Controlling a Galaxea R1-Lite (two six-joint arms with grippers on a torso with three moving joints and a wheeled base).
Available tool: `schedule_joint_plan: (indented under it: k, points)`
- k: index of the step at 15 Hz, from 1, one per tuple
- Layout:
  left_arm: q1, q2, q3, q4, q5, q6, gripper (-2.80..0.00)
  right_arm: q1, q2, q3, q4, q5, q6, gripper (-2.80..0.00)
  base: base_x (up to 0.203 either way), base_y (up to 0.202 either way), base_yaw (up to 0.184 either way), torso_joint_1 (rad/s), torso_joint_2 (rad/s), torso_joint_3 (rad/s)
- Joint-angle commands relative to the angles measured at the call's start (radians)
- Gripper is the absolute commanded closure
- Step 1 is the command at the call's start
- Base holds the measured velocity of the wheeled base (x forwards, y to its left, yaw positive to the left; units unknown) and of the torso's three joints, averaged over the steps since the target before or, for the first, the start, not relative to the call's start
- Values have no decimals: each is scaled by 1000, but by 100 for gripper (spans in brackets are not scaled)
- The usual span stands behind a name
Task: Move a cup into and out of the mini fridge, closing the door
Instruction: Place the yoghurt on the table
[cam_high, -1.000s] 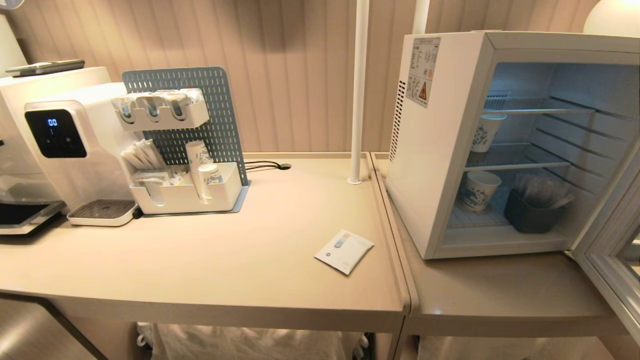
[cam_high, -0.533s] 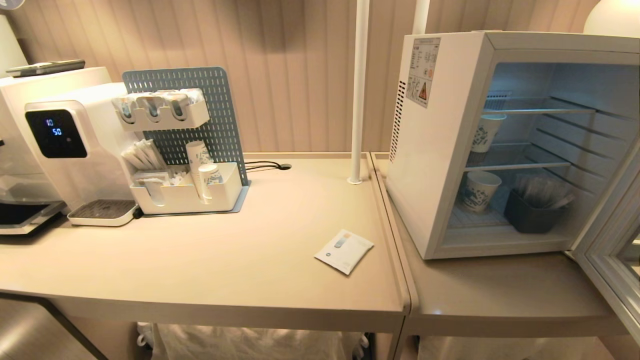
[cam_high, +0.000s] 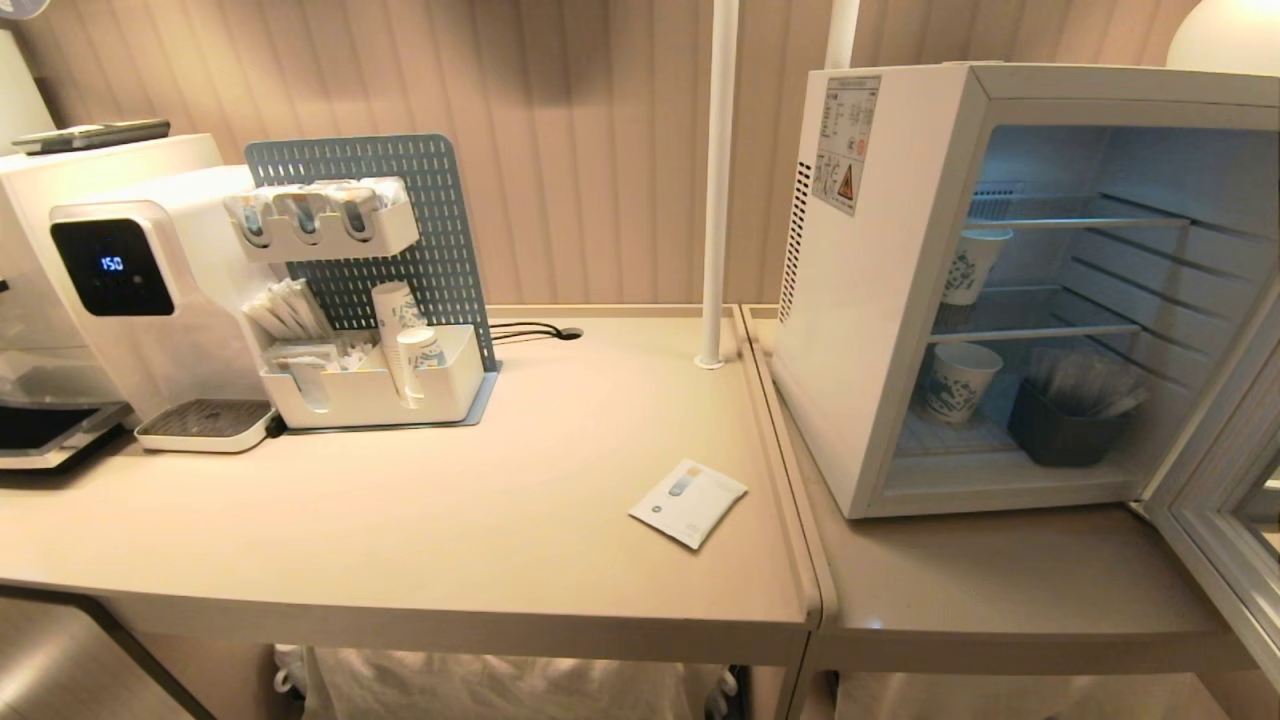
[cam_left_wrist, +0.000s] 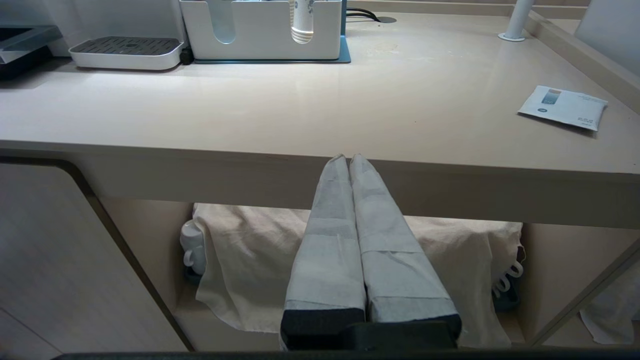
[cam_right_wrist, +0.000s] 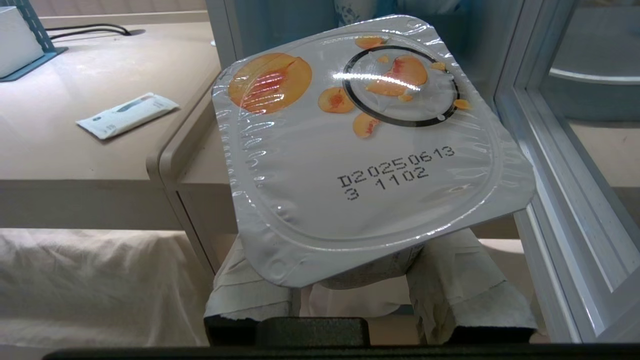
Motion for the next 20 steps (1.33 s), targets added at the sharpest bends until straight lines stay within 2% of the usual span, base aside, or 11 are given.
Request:
schedule_joint_plan:
  k: [1, 7, 18, 20]
  points:
    - [1, 2, 2, 0, 0, -1, 0, 0, 3, 1, -1, 1, 0, 0, 0, 0, 0, 0, 0, 0]
    - [1, 2, 2, 0, 0, -1, 0, 0, 3, -1, -1, -1, 0, 0, 0, 0, 0, 0, 0, 0]
    - [1, 2, 2, 0, 0, -1, 0, 0, 3, -1, 1, -1, 0, 0, -187, 0, 3, 4, 3, 0]
    - [1, 2, 2, 0, 0, -1, 0, 0, 3, -1, 1, -1, 0, 0, -51, 0, 3, -4, -6, 4]
